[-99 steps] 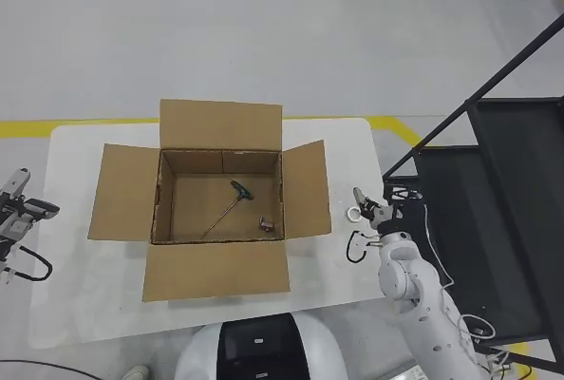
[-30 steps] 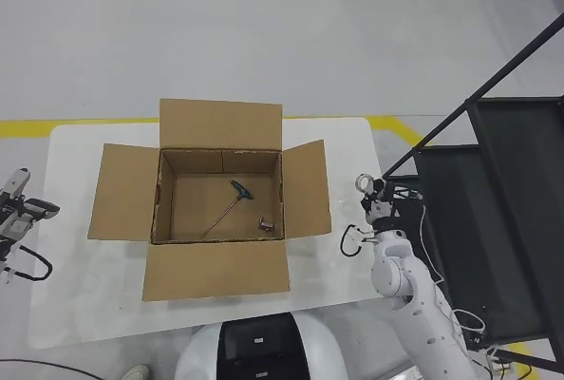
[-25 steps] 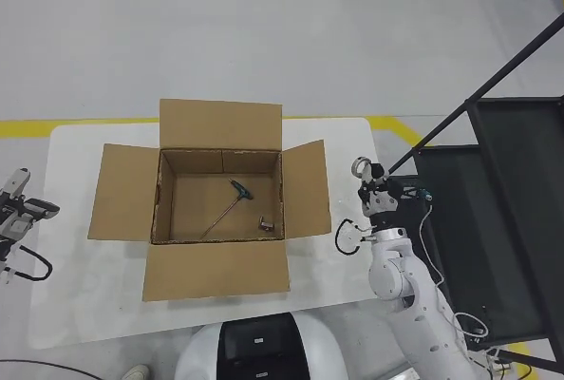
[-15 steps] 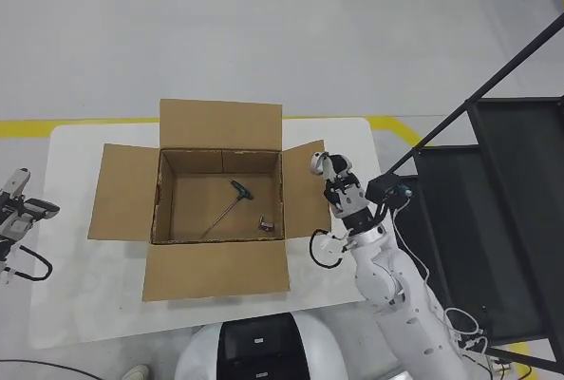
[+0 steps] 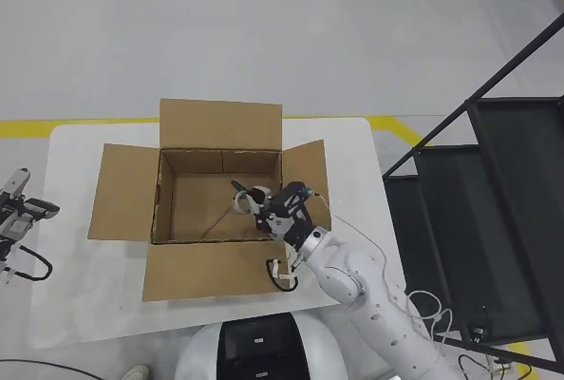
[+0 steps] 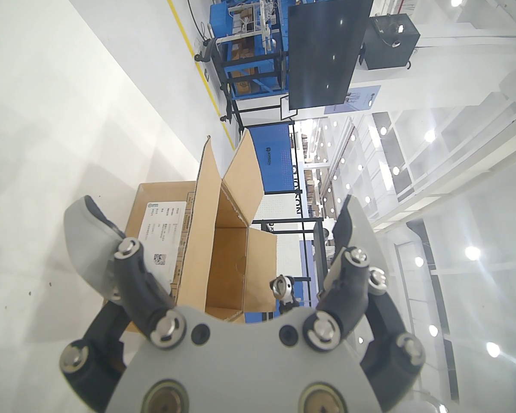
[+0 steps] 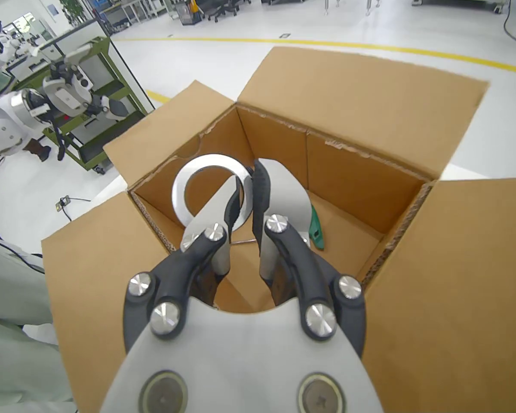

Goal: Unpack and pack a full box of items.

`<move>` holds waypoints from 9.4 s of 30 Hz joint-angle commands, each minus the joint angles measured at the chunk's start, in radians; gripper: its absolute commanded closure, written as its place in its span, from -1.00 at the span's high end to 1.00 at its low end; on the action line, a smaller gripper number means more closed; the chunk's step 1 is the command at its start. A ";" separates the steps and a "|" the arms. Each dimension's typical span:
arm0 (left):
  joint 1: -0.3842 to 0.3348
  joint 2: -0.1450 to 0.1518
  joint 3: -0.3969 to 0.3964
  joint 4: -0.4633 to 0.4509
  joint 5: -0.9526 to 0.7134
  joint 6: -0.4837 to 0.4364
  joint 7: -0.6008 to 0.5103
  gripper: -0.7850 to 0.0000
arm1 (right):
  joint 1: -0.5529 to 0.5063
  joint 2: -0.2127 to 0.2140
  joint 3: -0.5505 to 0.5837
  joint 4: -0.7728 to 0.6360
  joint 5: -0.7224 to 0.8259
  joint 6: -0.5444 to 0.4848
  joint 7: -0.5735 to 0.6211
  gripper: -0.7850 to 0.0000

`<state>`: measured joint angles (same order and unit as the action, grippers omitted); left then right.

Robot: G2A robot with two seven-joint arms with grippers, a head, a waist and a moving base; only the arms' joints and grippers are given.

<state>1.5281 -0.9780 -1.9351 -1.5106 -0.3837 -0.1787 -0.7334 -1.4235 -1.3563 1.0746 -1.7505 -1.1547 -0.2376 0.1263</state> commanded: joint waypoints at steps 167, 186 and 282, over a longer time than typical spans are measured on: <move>-0.333 0.088 0.485 0.084 0.000 -0.363 -0.545 1.00 | 0.347 0.075 0.271 0.470 1.500 -0.259 0.771 1.00; -0.333 0.088 0.485 0.084 0.000 -0.363 -0.545 1.00 | 0.685 0.031 0.112 0.998 1.248 -0.611 0.628 1.00; -0.623 0.031 0.698 0.443 -0.004 -0.401 -0.443 1.00 | 0.570 0.210 -0.015 0.894 1.713 -0.278 1.012 1.00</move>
<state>0.9056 -0.9472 -1.2372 -1.0679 -0.3880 -0.5801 -1.1767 -0.8316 -1.1579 1.0448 -0.8242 0.5579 -0.5766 1.0935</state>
